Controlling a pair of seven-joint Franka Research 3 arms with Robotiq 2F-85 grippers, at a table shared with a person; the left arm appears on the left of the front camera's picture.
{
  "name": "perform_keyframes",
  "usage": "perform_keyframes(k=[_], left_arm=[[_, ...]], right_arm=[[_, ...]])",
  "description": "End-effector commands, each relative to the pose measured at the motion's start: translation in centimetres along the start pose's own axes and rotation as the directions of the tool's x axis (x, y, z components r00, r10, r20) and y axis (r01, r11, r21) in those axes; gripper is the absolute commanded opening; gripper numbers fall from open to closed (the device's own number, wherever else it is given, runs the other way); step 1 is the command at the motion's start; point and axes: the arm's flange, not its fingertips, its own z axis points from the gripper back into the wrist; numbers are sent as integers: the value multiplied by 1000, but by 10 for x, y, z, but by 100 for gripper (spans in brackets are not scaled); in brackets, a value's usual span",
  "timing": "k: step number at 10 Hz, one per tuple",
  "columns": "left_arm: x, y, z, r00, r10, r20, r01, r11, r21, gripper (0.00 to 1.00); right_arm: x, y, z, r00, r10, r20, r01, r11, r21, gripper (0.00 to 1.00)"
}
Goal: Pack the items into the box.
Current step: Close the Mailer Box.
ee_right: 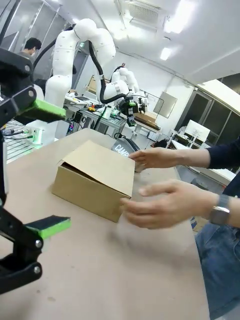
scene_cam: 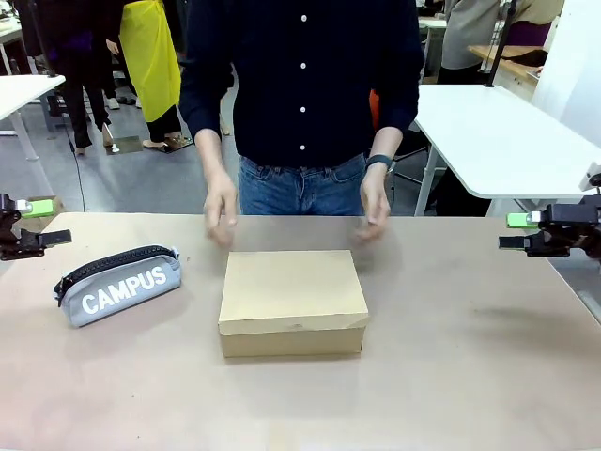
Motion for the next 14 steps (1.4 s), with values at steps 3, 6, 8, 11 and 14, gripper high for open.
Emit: perform_keyframes(k=[3, 6, 8, 11, 14], left_arm=[[0, -2, 2, 1000, -22, -11, 22, 1000, 4, 100], [0, -2, 2, 1000, -22, -11, 22, 1000, 4, 100], [0, -2, 2, 1000, -22, -11, 22, 1000, 4, 100], [0, -2, 2, 1000, -22, -11, 22, 1000, 4, 100], [0, -2, 2, 1000, -22, -11, 22, 1000, 4, 100]], right_arm=[[1, 3, -4, 1000, 0, 6, 0, 1000, 4, 100], [1, 3, -4, 1000, 0, 6, 0, 1000, 4, 100], [1, 3, -4, 1000, 0, 6, 0, 1000, 4, 100], [1, 3, -4, 1000, 0, 6, 0, 1000, 4, 100], [1, 3, -4, 1000, 0, 6, 0, 1000, 4, 100]])
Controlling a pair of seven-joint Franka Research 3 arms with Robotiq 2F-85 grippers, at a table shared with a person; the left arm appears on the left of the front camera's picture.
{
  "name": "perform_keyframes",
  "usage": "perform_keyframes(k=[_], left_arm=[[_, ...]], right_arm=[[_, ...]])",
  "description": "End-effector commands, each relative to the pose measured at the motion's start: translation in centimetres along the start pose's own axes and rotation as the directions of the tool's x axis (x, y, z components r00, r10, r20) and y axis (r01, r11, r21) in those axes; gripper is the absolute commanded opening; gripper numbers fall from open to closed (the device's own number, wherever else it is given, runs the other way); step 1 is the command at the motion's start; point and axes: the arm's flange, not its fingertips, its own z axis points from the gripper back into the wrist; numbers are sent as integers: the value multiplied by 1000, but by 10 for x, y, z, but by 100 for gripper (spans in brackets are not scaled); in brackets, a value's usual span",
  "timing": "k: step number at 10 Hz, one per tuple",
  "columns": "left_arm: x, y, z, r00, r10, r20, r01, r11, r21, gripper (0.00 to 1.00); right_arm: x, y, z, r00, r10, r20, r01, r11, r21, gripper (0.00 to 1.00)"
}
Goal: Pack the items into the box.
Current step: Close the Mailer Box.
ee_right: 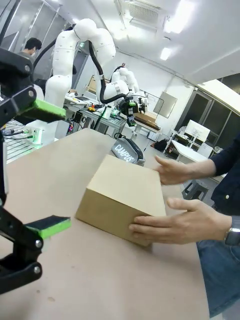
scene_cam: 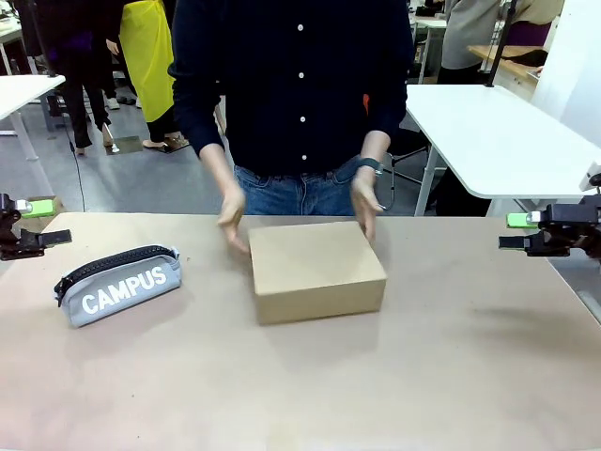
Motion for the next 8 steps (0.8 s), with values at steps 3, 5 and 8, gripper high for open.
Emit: perform_keyframes(k=[3, 5, 8], left_arm=[[0, -2, 2, 1000, -22, -11, 22, 1000, 4, 100], [0, -2, 2, 1000, -22, -11, 22, 1000, 4, 100], [0, -2, 2, 1000, -22, -11, 22, 1000, 4, 100]], right_arm=[[1, 3, -4, 1000, 0, 6, 0, 1000, 4, 100], [1, 3, -4, 1000, 0, 6, 0, 1000, 4, 100], [1, 3, -4, 1000, 0, 6, 0, 1000, 4, 100]])
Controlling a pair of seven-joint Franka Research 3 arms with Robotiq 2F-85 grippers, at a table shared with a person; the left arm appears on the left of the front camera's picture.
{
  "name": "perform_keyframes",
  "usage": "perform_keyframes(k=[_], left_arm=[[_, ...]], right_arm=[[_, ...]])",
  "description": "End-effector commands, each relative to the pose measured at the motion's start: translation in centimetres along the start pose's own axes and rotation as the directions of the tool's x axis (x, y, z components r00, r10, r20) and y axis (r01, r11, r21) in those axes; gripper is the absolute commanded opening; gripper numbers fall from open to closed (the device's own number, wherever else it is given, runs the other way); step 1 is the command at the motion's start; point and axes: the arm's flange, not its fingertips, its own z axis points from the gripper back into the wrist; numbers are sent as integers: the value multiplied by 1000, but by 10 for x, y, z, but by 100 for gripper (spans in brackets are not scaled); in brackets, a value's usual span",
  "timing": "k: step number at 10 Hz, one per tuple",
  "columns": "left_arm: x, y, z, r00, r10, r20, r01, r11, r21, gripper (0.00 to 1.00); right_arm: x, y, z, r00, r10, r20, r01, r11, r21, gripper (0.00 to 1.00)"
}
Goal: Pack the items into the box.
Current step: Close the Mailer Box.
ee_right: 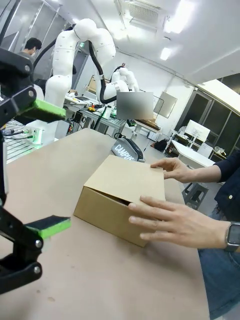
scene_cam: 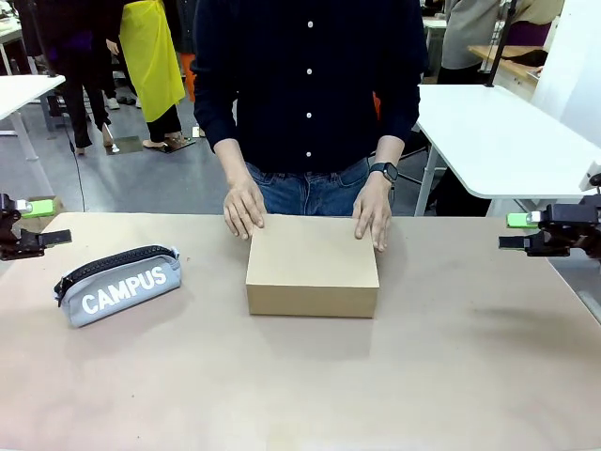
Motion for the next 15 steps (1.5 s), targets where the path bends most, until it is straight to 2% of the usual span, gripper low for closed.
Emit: perform_keyframes(k=[1, 15], left_arm=[[0, -2, 2, 1000, -22, -11, 22, 1000, 4, 100], [0, -2, 2, 1000, -22, -11, 22, 1000, 4, 100]], right_arm=[[1, 3, -4, 1000, 0, 6, 0, 1000, 4, 100], [1, 3, -4, 1000, 0, 6, 0, 1000, 4, 100]])
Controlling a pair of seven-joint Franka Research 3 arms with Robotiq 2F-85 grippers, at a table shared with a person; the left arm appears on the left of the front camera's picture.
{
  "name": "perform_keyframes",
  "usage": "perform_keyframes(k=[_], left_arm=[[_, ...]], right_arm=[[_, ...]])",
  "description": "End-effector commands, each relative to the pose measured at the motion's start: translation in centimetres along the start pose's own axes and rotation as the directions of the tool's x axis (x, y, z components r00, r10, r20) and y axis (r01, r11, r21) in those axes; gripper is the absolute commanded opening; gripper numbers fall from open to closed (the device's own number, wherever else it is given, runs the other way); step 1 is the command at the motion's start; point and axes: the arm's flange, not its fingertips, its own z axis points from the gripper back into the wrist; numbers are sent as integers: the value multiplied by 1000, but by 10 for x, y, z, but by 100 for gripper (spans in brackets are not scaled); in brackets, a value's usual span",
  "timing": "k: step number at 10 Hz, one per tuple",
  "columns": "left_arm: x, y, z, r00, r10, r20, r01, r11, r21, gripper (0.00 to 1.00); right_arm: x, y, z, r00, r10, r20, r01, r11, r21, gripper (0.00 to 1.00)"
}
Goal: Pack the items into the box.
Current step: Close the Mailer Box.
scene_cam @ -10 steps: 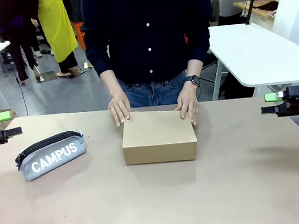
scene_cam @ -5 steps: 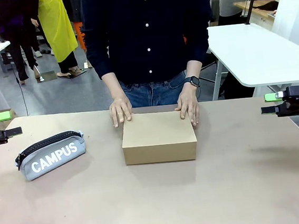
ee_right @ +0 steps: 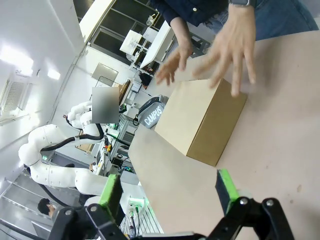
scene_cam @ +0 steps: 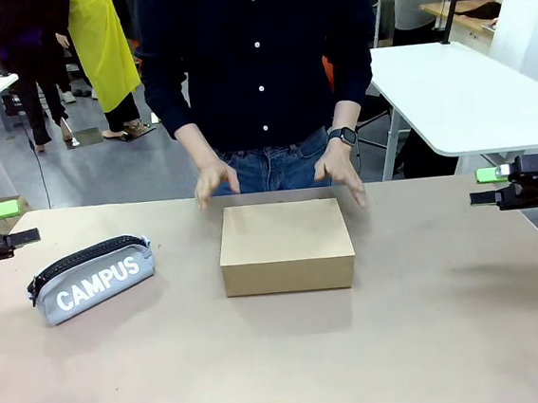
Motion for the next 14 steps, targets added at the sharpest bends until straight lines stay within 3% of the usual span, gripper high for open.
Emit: perform_keyframes(k=[1, 14], left_arm=[[0, -2, 2, 1000, -22, -11, 22, 1000, 4, 100], [0, -2, 2, 1000, -22, -11, 22, 1000, 4, 100]], right_arm=[[1, 3, -4, 1000, 0, 6, 0, 1000, 4, 100], [1, 3, -4, 1000, 0, 6, 0, 1000, 4, 100]])
